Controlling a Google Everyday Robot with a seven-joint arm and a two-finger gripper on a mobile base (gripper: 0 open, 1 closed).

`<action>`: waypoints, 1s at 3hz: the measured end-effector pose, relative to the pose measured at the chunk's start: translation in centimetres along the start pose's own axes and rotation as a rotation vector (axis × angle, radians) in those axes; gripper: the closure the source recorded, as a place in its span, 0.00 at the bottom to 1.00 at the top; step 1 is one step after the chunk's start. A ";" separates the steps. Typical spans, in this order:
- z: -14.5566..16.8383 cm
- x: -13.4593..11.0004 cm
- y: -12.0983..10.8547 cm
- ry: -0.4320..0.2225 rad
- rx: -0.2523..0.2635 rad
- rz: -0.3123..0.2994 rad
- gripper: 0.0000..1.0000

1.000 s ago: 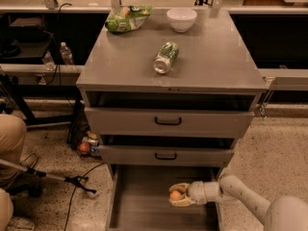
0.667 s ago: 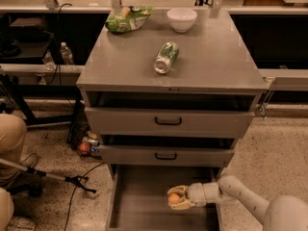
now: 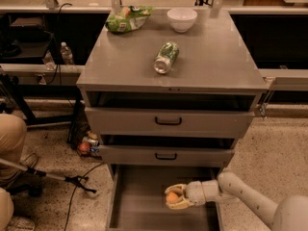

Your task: Pick orange from bottom drawer and place on counter

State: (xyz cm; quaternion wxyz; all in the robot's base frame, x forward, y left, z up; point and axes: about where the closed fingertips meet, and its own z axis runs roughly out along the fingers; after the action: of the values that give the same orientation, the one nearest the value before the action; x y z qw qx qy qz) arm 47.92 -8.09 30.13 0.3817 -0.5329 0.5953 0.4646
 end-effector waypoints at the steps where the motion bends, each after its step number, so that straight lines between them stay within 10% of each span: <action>1: -0.2 -5.8 2.0 0.007 -0.002 -0.121 1.00; 3: -1.5 -15.9 3.4 0.047 0.066 -0.323 1.00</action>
Offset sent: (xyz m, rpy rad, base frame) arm -0.0139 0.0207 0.1663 -0.0193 -0.3352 0.0403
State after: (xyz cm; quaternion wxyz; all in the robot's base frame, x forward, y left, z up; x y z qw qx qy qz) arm 46.84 -5.07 46.15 0.4549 -0.6195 0.5255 0.3648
